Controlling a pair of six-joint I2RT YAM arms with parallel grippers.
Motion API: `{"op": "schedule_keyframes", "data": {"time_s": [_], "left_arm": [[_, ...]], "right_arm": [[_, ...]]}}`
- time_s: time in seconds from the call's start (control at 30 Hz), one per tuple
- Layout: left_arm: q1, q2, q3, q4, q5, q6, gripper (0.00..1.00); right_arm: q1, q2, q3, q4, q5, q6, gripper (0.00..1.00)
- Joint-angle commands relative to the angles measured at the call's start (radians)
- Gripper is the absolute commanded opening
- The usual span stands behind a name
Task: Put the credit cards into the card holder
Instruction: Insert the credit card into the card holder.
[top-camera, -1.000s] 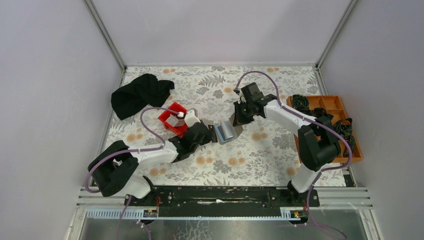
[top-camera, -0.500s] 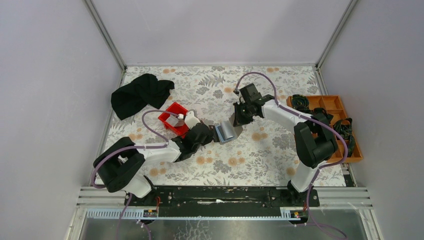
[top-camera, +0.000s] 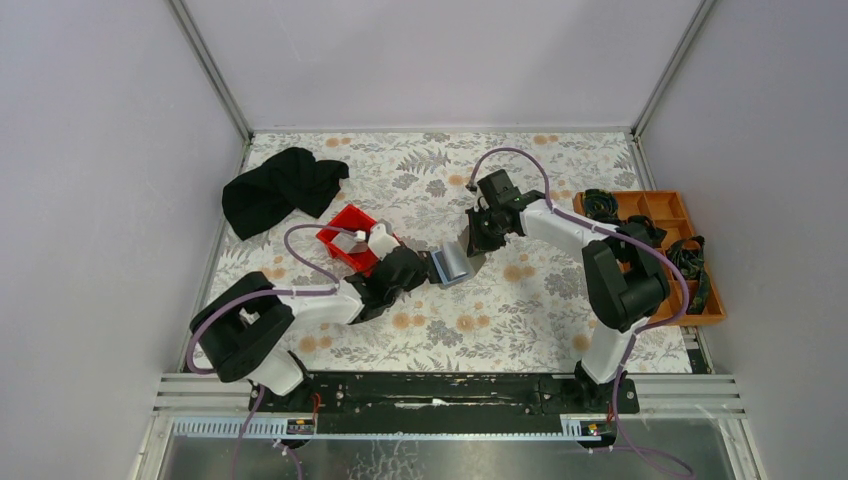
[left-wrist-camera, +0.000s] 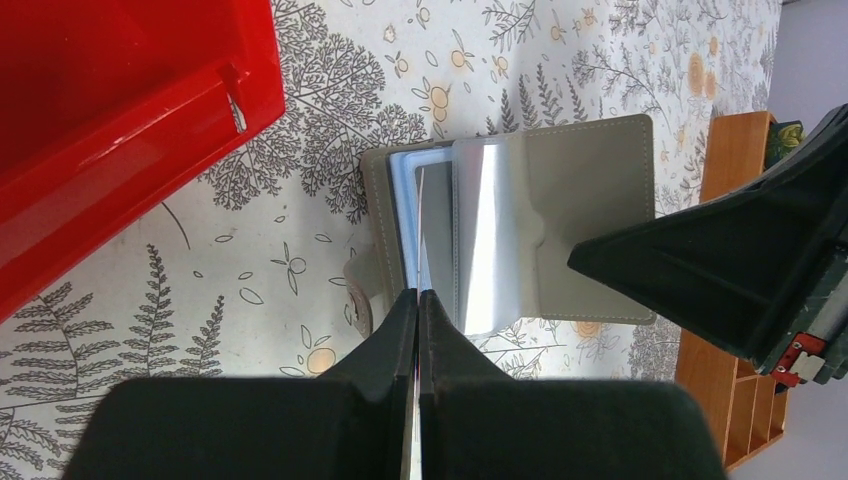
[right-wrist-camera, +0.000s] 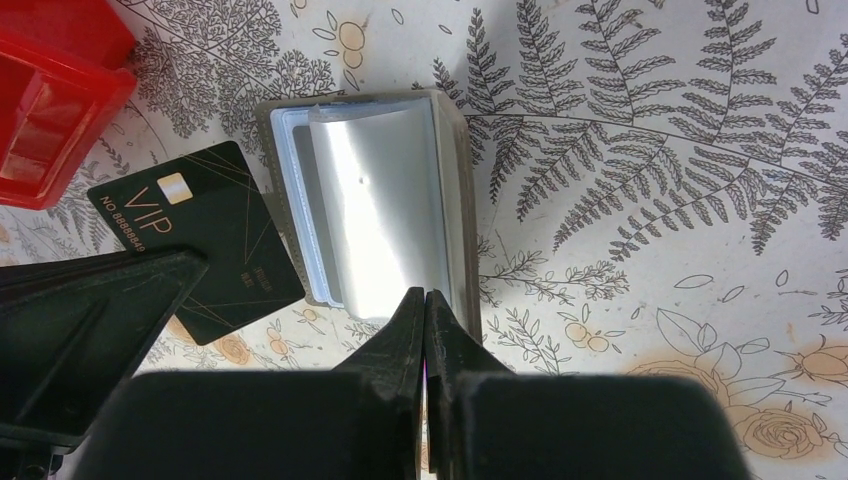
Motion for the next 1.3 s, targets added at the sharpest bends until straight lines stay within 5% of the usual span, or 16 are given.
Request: {"op": "schedule_keyframes", "data": {"time_s": [0.0, 0.7, 1.27], "left_arm": [[0.004, 0.026, 0.003, 0.056, -0.035, -0.043, 0.00], [0.021, -0.021, 0.020, -0.053, -0.007, -0.068, 0.00], [0.021, 0.032, 0.037, 0.018, 0.005, -0.084, 0.00]], "right_arm": [[0.007, -0.002, 0.021, 0.022, 0.027, -0.016, 0.00], [0.007, 0.024, 0.034, 0.012, 0.025, -0.026, 0.00], [0.007, 0.031, 0.033, 0.013, 0.023, -0.023, 0.00]]}}
